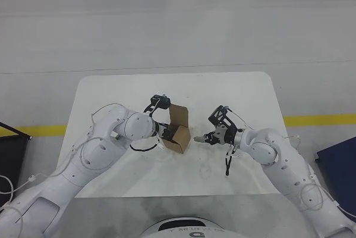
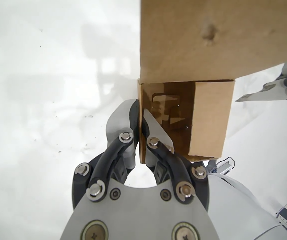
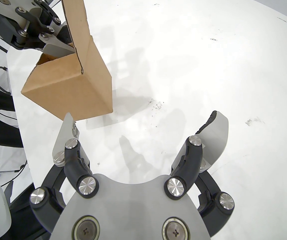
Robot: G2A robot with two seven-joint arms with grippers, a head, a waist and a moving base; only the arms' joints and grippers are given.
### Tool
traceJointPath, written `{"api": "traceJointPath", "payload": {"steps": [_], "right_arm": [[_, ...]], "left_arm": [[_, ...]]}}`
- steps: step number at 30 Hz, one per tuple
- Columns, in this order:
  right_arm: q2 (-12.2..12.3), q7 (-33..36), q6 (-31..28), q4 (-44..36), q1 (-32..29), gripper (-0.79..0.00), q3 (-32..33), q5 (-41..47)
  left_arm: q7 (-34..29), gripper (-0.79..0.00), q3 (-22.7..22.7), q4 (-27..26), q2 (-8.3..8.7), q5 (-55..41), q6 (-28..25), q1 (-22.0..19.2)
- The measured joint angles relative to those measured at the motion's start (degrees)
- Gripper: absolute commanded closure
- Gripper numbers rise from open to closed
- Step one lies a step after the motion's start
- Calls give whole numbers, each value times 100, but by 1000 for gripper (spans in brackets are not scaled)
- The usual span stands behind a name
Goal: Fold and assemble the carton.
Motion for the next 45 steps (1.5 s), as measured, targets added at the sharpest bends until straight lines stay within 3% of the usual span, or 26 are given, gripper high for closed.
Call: {"api": "traceJointPath", "payload": {"steps": [6,8,9,10,20,26,34,36,40,45], "right_arm": [[0,0,0,0,0,-785,0,0],[0,0,0,0,0,-785,0,0],[0,0,0,0,0,-785,0,0],[0,0,0,0,0,-785,0,0],[0,0,0,0,0,-785,0,0],[0,0,-4,-7,-2,-785,-6,-6],[-89,-240,-391,-395,19,-785,-565,-710],[-131,-354,-221,-407,51,-785,-692,-891],[-248,-580,680,-464,49,-785,-998,-1403],[-397,-593,1145,-281,180,-785,-1376,-1555]], "left_arm": [[8,0,-201,-73,48,1,-15,164],[30,-299,-256,-119,57,-4,-4,206],[57,-582,-297,-156,62,-21,4,235],[82,-785,-332,-184,67,-35,13,258],[570,-785,-959,-246,115,-920,-329,575],[1111,-785,-1558,-81,191,-1480,-855,894],[1839,-785,-2226,169,272,-2108,-1834,1367],[1993,-785,-2331,304,275,-2283,-2080,1415],[2082,-785,-2401,529,272,-2499,-2375,1422],[2003,-785,-2398,792,255,-2740,-2568,1309]]}}
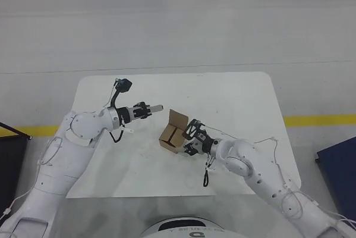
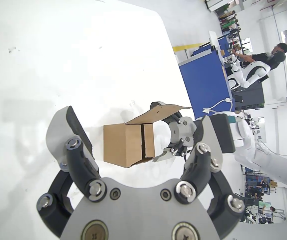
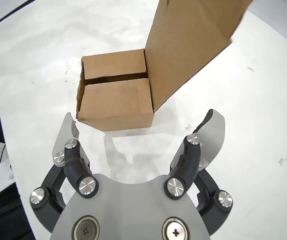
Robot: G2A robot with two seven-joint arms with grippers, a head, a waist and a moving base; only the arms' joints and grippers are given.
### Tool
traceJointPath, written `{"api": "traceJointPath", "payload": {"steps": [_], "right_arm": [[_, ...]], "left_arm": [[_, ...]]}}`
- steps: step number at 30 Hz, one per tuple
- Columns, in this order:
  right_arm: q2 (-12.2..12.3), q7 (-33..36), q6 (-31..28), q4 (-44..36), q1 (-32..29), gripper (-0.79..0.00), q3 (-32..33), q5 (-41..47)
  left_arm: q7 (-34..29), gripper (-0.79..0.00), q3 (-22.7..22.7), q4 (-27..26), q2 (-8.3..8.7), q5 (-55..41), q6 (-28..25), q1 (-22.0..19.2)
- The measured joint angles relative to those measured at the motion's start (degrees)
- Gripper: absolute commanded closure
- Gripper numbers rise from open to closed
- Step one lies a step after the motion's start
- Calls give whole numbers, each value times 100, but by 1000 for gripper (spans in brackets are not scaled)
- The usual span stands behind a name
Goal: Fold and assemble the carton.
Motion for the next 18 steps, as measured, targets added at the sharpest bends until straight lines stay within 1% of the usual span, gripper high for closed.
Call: {"api": "traceJointPath", "payload": {"steps": [4,7,13,18], "right_arm": [[-90,28,189,114,101,-785,-151,45],[-133,45,462,200,138,-785,-148,24],[-152,98,992,366,150,-785,92,-17],[-188,363,1594,584,332,-785,320,-107]], "left_arm": [[-192,-785,84,234,-25,-155,-113,-193],[-346,-785,175,428,-52,-270,-166,-374],[-500,-785,277,803,-89,-376,-292,-677],[-602,-785,282,1001,-98,-427,-395,-866]]}}
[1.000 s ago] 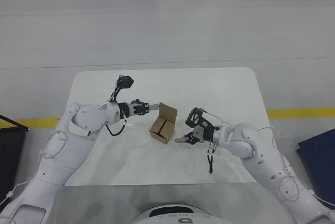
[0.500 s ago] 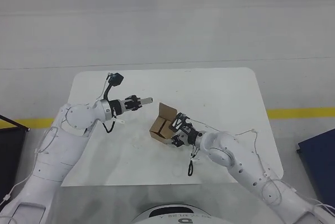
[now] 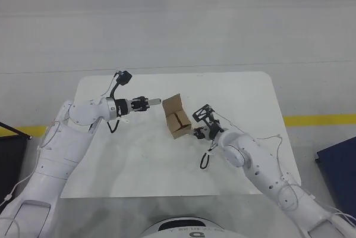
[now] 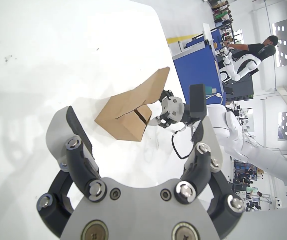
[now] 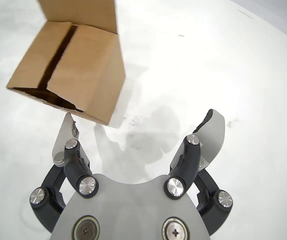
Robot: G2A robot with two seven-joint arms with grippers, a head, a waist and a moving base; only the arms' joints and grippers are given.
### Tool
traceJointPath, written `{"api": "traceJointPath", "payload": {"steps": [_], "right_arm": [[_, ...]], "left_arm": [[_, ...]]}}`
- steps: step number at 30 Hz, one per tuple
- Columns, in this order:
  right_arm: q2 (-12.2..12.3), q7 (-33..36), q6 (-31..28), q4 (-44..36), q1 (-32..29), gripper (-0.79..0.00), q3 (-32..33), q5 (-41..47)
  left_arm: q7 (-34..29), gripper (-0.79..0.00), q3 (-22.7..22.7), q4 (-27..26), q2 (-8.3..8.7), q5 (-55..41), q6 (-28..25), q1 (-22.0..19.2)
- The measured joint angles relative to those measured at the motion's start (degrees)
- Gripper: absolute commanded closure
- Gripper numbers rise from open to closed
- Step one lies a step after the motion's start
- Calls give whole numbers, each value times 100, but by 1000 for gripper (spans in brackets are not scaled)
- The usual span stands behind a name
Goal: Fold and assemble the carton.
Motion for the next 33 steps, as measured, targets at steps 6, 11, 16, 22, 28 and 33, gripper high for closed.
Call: {"api": "traceJointPath", "payload": {"steps": [6,11,16,22,28,33], "right_arm": [[-131,24,446,491,435,-785,90,178],[-184,-140,422,632,463,-785,178,433],[-134,-129,148,272,179,-785,355,623],[-136,-130,182,299,196,-785,348,614],[-136,-130,181,299,195,-785,348,614],[-110,-208,-211,437,175,-785,432,438]], "left_arm": [[-93,-785,-26,144,-8,-205,-239,-122],[-223,-785,-213,267,12,-691,-581,-127],[-1003,-785,-304,246,71,-855,-633,-79],[-822,-785,-301,248,69,-849,-632,-81],[-522,-785,-406,367,79,-666,-700,6],[450,-785,-531,1079,2,-1419,-1362,134]]}}
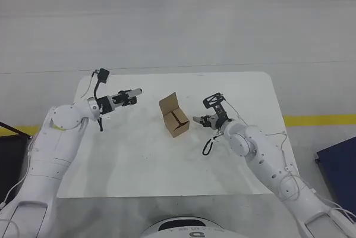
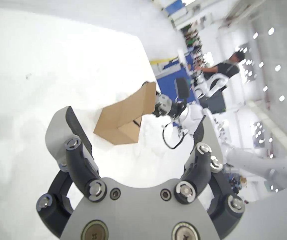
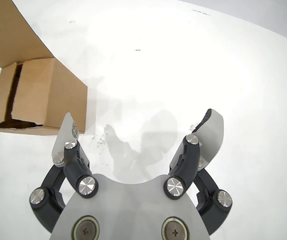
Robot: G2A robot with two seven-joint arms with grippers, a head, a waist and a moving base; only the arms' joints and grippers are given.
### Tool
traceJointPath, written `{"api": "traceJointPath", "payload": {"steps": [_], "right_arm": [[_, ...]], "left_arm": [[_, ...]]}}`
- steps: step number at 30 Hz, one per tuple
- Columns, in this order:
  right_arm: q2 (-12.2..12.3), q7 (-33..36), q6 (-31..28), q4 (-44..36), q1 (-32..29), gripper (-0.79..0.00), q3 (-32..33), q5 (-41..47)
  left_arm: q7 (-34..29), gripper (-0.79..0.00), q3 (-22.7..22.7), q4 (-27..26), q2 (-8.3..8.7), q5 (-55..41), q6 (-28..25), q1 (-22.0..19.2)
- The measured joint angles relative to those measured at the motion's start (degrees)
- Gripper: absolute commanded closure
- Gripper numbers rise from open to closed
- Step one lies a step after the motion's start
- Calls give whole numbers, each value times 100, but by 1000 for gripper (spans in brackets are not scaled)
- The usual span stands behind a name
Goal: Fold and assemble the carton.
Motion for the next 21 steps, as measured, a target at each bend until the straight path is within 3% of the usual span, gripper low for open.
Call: {"api": "traceJointPath", "payload": {"steps": [5,11,15,21], "right_arm": [[74,-6,-804,110,12,-785,297,154],[147,432,-1877,327,113,-785,432,199],[124,507,-2246,581,196,-785,378,432],[-8,187,-2203,1083,401,-785,142,747]], "left_arm": [[703,-785,586,865,-273,-101,-644,-584],[907,-785,1697,2209,-853,-309,-812,-1675],[527,-785,2315,2865,-1284,-697,-837,-2189],[-673,-785,2653,3564,-1721,-1708,-748,-2485]]}}
